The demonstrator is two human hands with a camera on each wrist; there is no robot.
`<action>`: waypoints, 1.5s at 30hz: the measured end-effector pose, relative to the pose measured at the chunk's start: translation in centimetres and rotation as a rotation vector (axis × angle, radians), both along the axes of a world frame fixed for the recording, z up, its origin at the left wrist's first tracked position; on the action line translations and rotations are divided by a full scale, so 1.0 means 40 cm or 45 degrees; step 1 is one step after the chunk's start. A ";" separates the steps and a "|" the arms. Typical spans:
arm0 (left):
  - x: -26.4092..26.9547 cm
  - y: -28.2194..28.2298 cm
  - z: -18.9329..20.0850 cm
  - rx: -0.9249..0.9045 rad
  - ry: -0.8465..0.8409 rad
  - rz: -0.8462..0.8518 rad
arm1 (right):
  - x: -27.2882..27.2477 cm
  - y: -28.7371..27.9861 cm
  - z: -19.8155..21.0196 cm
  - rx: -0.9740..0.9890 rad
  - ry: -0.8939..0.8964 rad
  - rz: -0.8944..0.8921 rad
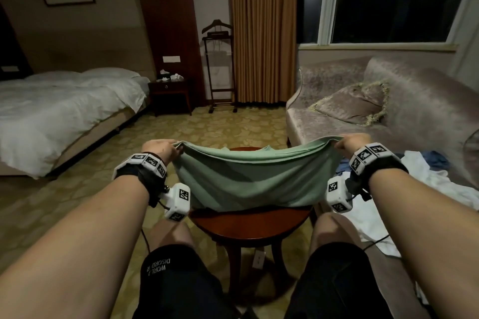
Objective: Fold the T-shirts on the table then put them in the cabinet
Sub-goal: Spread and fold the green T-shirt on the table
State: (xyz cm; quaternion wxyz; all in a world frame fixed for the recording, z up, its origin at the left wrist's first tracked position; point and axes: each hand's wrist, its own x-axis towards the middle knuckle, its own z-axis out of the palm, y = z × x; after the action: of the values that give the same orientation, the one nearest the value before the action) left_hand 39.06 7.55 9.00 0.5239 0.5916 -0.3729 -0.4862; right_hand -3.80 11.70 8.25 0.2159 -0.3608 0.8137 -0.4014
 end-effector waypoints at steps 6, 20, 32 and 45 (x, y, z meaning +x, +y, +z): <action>0.020 -0.021 -0.019 -0.035 -0.165 0.134 | -0.015 -0.005 -0.026 0.069 0.261 0.065; 0.022 0.000 -0.060 0.244 -0.799 -0.206 | 0.022 -0.013 -0.064 0.520 0.525 0.297; 0.026 -0.042 -0.155 0.602 -0.935 -0.484 | -0.005 -0.090 -0.201 0.559 0.515 0.328; 0.017 -0.432 -0.214 0.289 -0.915 0.052 | -0.045 -0.376 -0.205 0.092 0.463 0.005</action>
State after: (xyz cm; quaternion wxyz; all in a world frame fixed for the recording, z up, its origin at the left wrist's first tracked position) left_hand 39.75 -9.72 0.45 0.3003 0.7861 -0.4649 -0.2753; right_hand -5.59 -3.36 0.04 0.0790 -0.4209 0.8526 -0.2996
